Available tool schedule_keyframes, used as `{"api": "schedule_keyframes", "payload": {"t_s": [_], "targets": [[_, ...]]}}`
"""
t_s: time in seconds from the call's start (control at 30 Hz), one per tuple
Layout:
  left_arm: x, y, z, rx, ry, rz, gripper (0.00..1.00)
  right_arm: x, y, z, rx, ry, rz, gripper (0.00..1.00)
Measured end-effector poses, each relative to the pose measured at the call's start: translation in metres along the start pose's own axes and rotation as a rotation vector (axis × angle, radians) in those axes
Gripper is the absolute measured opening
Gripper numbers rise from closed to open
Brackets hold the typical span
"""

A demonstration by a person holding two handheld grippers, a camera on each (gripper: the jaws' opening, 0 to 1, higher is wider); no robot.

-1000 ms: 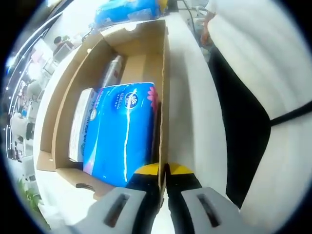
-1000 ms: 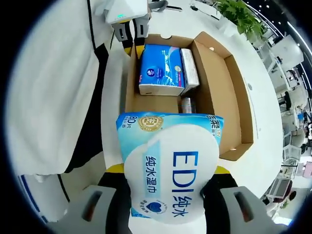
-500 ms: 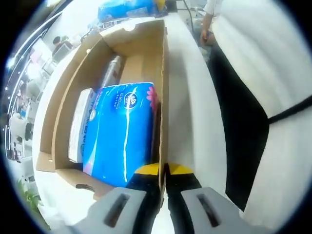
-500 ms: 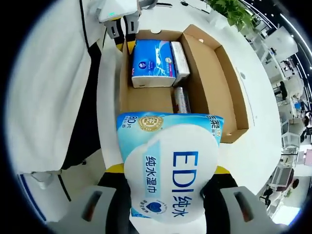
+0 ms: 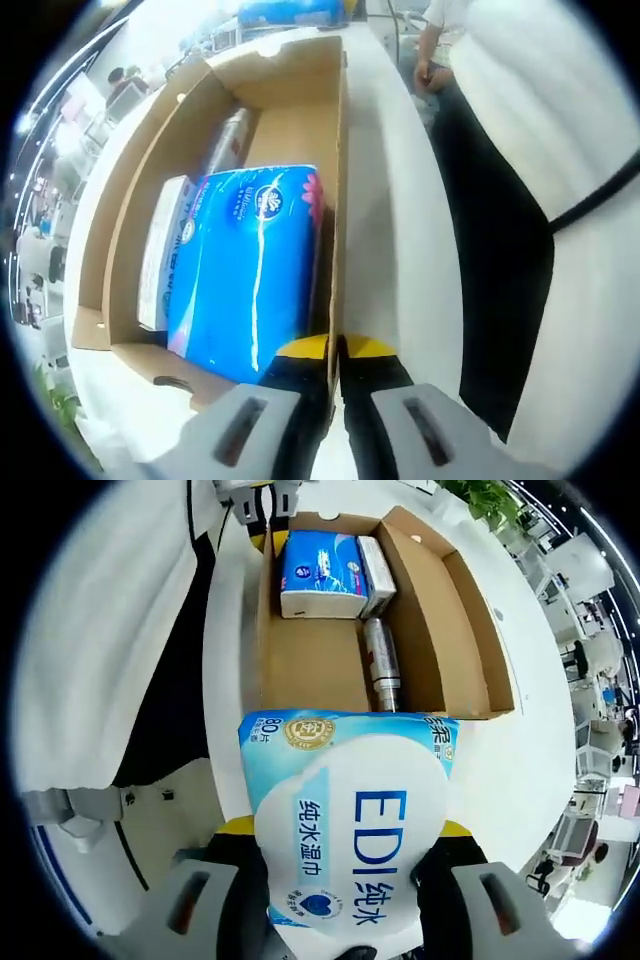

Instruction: Operate the shoe box by opening the lid, removing the specified soft item, and placing it in the target area until the item is outside and the box remains undamaged.

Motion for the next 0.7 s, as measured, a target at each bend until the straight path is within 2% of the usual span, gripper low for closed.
{"api": "schedule_keyframes", "payload": {"t_s": [0.37, 0.7], "targets": [[0.001, 0.0, 0.0, -0.009, 0.002, 0.003, 0.03, 0.013, 0.003, -0.018, -0.034, 0.025, -0.004, 0.57], [0.002, -0.001, -0.001, -0.009, -0.002, 0.019, 0.03, 0.028, -0.009, -0.017, -0.078, 0.028, 0.027, 0.57]]}}
Point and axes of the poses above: the point that each gripper's makers call its tool centre point, and the gripper's own axes: x roughly forward along the fingers, y roughly to its left, z roughly out of its top, the point moved 10 cm from there along -x, roughly backward along the fingers, and after that the axes turned 13 degrees about y, right-handed, at the moved point
